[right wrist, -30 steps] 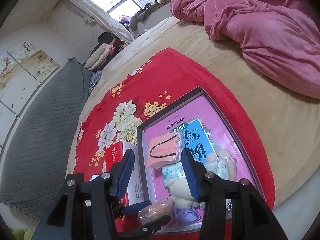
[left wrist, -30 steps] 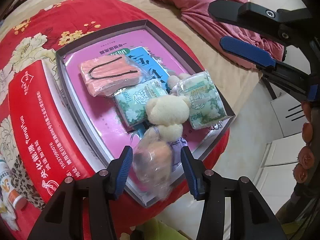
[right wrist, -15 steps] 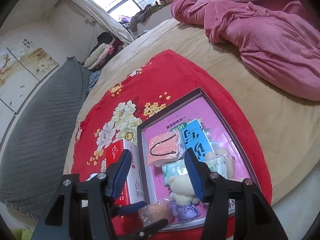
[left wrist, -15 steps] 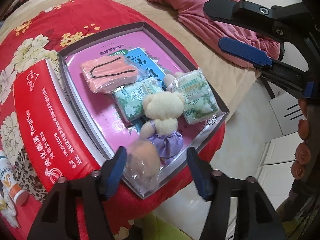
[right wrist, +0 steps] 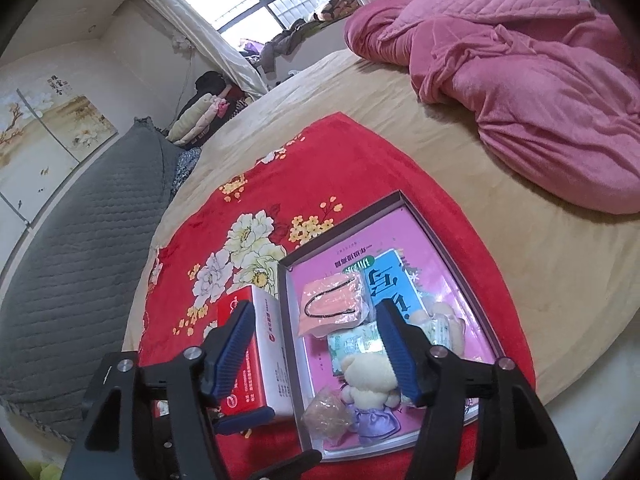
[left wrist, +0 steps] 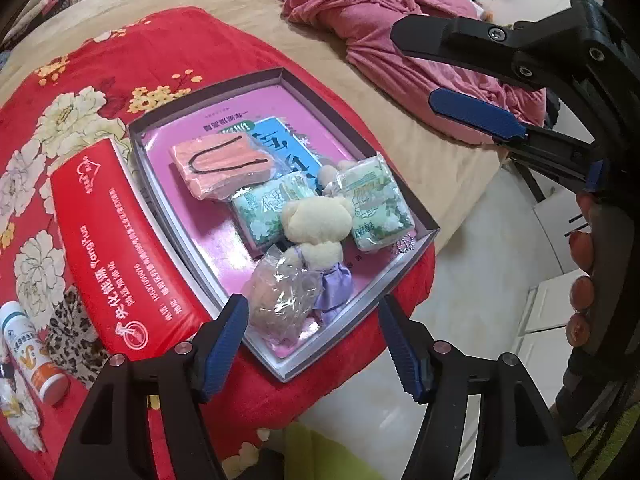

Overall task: Organize soft objects
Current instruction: 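Open the left tool to release the bag and withdraw both tools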

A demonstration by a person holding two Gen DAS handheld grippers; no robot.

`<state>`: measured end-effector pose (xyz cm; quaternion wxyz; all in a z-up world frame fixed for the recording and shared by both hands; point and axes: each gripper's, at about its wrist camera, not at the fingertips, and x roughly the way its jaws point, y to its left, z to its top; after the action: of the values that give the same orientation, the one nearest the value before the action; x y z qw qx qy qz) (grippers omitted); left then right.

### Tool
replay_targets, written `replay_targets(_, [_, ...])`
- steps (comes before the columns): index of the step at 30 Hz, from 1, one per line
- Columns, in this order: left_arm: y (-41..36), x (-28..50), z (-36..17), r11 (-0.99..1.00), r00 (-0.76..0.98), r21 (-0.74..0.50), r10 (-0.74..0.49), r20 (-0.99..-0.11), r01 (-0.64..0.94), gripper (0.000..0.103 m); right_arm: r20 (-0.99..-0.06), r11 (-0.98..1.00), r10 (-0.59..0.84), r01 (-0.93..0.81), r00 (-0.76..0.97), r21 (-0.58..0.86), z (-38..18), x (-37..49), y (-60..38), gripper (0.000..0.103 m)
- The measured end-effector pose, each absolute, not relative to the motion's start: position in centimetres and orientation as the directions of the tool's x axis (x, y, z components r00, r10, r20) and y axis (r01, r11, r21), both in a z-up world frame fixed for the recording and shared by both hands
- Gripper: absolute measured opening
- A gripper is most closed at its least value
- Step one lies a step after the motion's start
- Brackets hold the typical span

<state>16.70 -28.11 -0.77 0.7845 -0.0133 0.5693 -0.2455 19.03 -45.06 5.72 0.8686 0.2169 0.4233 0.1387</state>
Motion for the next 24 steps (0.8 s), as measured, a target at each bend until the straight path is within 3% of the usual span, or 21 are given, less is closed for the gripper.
replay_targets(4, [-27.5, 16.3, -0.1, 0.883, 0.249, -0.297, -0.399, -0.883, 0.363, 0.074, -0.674, 0.873, 0.415, -0.06, 0.611, 0.483, 6.3, 18.7, -44.7, 0.066])
replay_targets(24, [-23.0, 14.2, 3.2, 0.911, 0.356, -0.284, -0.383, -0.852, 0.299, 0.079, -0.671, 0.905, 0.331, -0.021, 0.663, 0.425, 8.6, 16.4, -43.3, 0.073])
